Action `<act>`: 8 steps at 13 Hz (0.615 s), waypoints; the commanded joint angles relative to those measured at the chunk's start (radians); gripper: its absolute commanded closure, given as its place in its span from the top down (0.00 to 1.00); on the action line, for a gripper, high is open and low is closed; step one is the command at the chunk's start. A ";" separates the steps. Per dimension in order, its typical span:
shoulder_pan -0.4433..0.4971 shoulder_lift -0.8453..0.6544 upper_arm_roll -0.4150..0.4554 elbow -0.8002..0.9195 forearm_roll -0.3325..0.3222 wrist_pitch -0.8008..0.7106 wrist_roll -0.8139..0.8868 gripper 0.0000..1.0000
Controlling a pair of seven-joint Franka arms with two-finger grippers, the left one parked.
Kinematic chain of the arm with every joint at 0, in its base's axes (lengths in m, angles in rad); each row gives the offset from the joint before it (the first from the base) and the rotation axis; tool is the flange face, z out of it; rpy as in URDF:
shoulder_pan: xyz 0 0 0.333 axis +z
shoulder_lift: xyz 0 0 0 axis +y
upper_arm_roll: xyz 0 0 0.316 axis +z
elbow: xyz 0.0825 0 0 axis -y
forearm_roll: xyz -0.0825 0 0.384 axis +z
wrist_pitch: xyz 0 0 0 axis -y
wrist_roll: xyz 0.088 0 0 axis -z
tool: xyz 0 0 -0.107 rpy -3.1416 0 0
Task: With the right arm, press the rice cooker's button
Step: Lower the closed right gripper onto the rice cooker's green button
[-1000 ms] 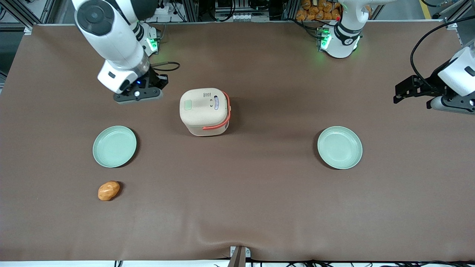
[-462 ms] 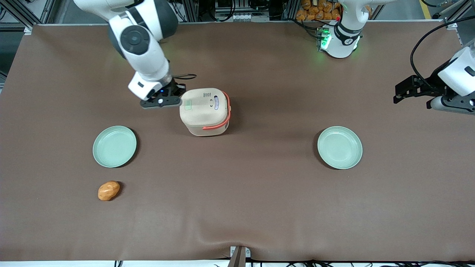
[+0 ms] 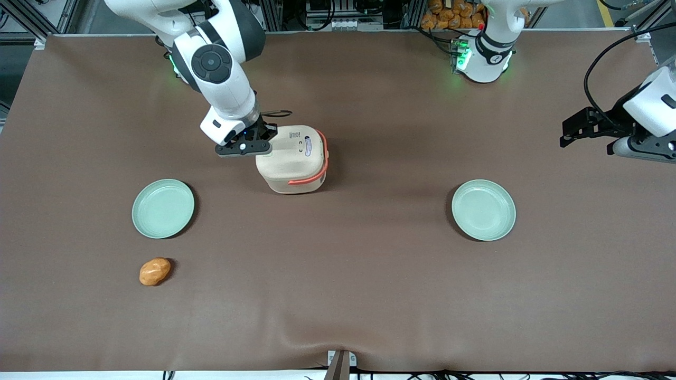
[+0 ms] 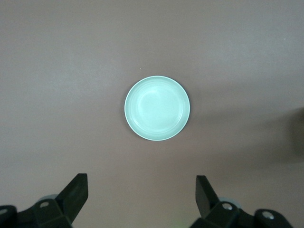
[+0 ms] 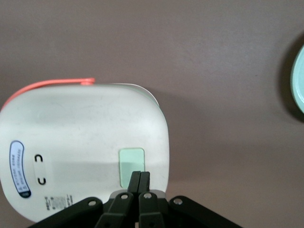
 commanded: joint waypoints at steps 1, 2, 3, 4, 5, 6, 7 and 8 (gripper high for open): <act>0.008 0.016 0.001 -0.004 -0.012 0.027 0.029 0.00; 0.008 0.018 0.001 -0.006 -0.014 0.027 0.029 0.00; 0.008 0.022 0.001 -0.007 -0.014 0.027 0.029 0.00; 0.008 0.024 0.001 -0.007 -0.018 0.027 0.029 0.00; 0.008 0.027 0.001 -0.007 -0.023 0.028 0.031 0.00; 0.008 0.036 0.001 -0.009 -0.023 0.030 0.031 0.00; 0.008 0.038 0.001 -0.012 -0.023 0.040 0.031 0.00; 0.009 0.038 0.001 -0.031 -0.023 0.063 0.031 0.00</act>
